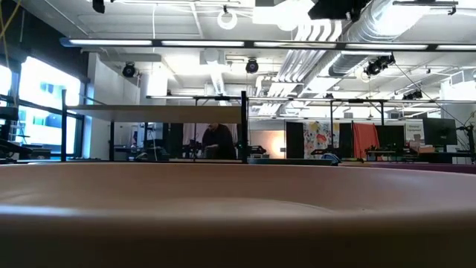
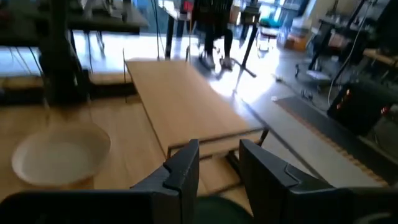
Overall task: Place and stack plates onto a shelf
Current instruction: Put the dark green plate on the right part of the shelf
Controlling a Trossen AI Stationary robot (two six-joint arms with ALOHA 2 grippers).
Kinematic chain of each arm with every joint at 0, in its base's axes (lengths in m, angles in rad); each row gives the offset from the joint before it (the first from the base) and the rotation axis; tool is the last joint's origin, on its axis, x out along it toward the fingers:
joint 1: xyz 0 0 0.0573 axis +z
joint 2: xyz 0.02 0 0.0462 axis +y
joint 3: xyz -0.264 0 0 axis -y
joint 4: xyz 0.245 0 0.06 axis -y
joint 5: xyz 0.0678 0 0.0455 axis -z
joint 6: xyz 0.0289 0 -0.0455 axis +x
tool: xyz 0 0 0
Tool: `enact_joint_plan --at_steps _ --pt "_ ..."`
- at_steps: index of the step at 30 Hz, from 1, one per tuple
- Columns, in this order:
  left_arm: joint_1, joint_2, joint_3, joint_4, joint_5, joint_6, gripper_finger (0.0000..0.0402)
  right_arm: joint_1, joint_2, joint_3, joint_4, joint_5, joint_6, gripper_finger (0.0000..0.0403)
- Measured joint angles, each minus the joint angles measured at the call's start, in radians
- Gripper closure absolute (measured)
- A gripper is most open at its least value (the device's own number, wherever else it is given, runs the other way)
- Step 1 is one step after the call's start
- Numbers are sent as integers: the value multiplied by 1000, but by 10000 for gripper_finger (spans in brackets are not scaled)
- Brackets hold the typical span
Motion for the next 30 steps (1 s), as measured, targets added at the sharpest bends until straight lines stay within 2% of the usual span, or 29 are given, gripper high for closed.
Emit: enact_joint_plan --at_steps 11,18,30 --pt "0 42 0 -60 0 -35 328 -6 208 0 -100 -5 -2 297" --pt "0 87 0 -70 0 -46 328 -6 339 0 -107 -14 -2 297" --pt "0 162 0 -71 0 -54 328 -6 519 0 -106 -125 -25 297"
